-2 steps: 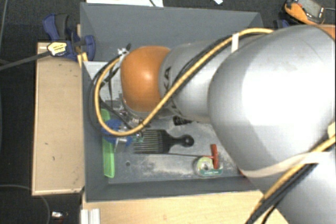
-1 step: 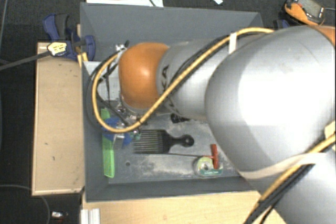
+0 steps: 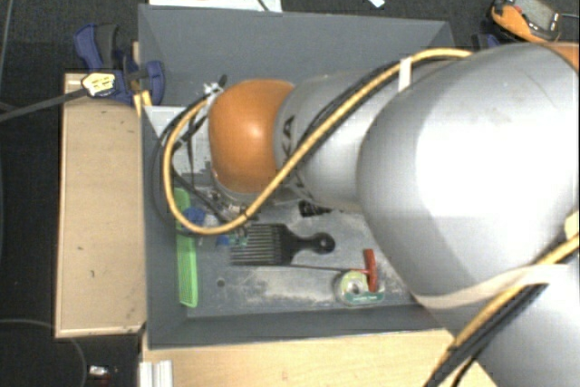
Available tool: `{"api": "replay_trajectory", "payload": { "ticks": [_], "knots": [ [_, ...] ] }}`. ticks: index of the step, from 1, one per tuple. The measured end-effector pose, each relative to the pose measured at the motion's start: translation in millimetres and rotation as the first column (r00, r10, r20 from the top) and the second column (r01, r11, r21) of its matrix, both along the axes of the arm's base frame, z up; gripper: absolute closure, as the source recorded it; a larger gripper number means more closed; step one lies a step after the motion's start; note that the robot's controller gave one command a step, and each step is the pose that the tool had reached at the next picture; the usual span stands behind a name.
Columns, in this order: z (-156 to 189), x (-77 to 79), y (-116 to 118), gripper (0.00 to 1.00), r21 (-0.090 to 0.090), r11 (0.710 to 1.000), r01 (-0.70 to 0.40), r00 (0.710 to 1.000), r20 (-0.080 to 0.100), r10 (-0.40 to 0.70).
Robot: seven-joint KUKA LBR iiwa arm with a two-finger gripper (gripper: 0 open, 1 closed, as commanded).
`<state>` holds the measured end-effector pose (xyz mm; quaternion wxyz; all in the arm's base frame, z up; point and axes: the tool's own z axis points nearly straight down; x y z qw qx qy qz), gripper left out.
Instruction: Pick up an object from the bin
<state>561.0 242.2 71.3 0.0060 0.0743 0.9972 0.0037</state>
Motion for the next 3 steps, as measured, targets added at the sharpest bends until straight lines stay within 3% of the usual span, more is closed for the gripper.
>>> {"api": "replay_trajectory", "payload": {
  "ticks": [1,3],
  "knots": [
    [0.0,0.0,0.0,1.0,0.0,1.0,0.001,1.0,0.0,-0.001],
    [46.1,0.3,-0.1,1.0,0.001,1.0,0.004,1.0,0.001,-0.004]
  ]
}}
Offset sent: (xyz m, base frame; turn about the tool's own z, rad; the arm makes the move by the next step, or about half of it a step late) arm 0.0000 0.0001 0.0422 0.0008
